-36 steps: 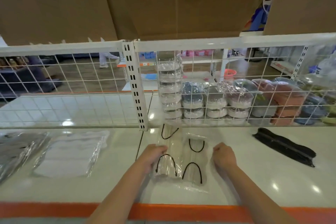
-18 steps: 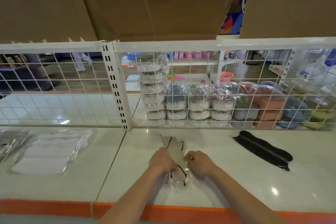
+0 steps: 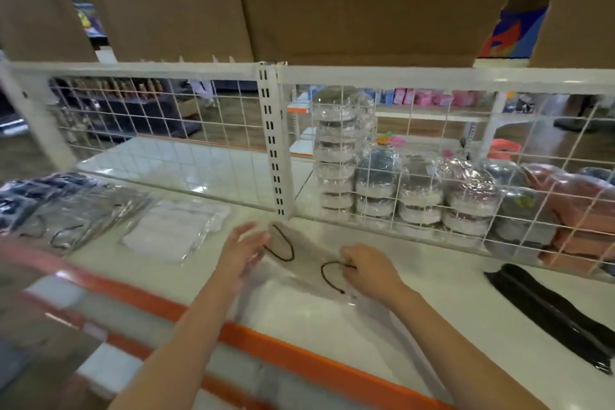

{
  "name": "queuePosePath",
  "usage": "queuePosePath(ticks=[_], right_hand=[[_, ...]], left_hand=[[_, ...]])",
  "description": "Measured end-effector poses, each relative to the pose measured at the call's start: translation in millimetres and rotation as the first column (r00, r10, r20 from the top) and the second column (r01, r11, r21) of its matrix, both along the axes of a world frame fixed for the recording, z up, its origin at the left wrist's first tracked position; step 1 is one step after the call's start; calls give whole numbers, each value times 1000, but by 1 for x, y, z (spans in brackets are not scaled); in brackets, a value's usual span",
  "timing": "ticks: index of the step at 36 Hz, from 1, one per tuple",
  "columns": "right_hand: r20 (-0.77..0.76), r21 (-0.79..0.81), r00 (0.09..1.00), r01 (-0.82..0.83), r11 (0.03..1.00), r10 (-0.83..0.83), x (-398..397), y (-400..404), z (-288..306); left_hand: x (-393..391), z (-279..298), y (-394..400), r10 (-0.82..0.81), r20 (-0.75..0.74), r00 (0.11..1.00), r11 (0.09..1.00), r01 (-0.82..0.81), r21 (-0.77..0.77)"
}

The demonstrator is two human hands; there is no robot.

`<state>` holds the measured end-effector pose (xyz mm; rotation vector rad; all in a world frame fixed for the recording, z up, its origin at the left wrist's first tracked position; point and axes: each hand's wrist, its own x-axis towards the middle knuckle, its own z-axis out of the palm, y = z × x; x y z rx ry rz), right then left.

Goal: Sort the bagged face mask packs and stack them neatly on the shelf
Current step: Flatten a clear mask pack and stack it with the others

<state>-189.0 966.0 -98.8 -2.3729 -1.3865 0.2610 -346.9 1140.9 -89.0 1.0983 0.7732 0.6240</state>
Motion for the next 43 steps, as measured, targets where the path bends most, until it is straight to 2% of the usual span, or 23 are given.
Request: queuePosePath(ticks=[2, 3, 4, 7, 9, 10, 12, 14, 15, 18, 22, 24, 27, 29, 35, 38, 40, 43], right_hand=[[87, 30, 996, -5, 1000, 2, 0, 7, 2], [80, 48, 997, 3, 999, -6, 0, 12, 4], [53, 73, 998, 25, 997, -29, 0, 16, 5], [-51, 65, 984, 175, 982, -172, 7, 21, 0], [-244, 88, 934, 291, 953, -262, 13, 18, -7], [-419, 129, 866, 353, 927, -272, 15, 15, -10], [-725, 195, 655, 491, 849, -212, 16, 10, -15], [-843, 192, 512, 570, 799, -163, 12, 10, -20], [-857, 186, 489, 588, 787, -163, 9, 13, -23], [-835, 193, 515, 602, 774, -193, -3, 34, -31], [-822, 253, 554, 560, 789, -130, -23, 70, -23], [-780, 250, 610, 506, 826, -138, -31, 91, -21], [-641, 193, 751, 356, 914, -157, -47, 120, -15], [-618, 207, 777, 309, 928, -121, -58, 143, -12], [-545, 345, 838, 238, 908, -13, -94, 223, 13], [-498, 396, 867, 212, 893, 14, -115, 262, 15], [-450, 356, 893, 159, 921, 20, -126, 283, 8], [-327, 194, 945, 84, 978, -16, -137, 305, -10]], left_hand=[[-22, 0, 13, 35, -59, 998, 990, -26, 139], [-29, -2, 16, 23, -135, 991, 974, 8, 228], [-34, -6, 17, -5, -215, 977, 951, 71, 301], [-38, -24, 11, -95, -442, 892, 880, 283, 381], [-32, -37, 8, -47, -538, 842, 833, 331, 444], [-27, -47, 9, -43, -524, 850, 831, 322, 454], [-20, -54, 10, -43, -454, 890, 864, 261, 430], [-14, -53, 7, -90, -417, 905, 887, 263, 380], [-11, -52, 8, -125, -383, 915, 886, 277, 372], [-5, -49, 16, -125, -292, 948, 890, 238, 389], [-11, -44, 50, -40, -331, 943, 818, 221, 531], [-24, -43, 77, -51, -388, 920, 750, 291, 593], [-50, -44, 118, -84, -530, 844, 604, 466, 647], [-67, -41, 141, -54, -544, 837, 558, 477, 679], [-112, -15, 235, 47, -369, 928, 597, 270, 755], [-135, -9, 278, 93, -326, 941, 593, 210, 777], [-152, -12, 296, 99, -337, 936, 596, 215, 773], [-172, -31, 314, 36, -402, 915, 630, 292, 720]])
